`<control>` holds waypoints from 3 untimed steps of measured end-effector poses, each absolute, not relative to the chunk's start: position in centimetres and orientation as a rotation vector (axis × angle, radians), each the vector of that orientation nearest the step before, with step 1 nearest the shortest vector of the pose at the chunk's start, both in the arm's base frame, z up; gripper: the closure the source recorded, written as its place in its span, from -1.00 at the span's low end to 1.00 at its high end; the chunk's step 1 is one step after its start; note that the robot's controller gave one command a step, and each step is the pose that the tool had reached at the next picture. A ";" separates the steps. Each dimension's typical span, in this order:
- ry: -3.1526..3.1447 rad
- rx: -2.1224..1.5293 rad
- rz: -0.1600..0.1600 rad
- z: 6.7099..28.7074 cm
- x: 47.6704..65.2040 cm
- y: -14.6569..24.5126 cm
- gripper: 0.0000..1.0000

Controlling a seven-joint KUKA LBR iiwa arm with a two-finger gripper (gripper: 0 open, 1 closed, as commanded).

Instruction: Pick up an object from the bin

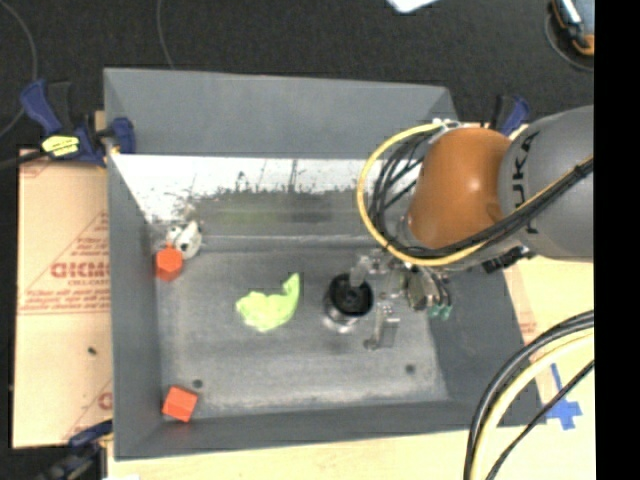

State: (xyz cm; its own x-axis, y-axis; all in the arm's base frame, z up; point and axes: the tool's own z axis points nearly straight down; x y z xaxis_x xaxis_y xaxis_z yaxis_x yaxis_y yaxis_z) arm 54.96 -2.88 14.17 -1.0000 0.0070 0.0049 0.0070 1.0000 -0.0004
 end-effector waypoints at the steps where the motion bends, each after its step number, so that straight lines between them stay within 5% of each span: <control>1: -3.145 -0.010 0.001 14.6 55.1 -2.9 -1.00; 2: -3.127 -0.322 0.000 8.9 54.8 -3.4 -1.00; 3: -3.141 -0.270 0.004 7.6 56.8 -3.1 -1.00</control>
Offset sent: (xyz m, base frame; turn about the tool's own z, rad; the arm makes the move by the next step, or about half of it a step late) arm -0.0041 -0.0050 -0.0594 0.2174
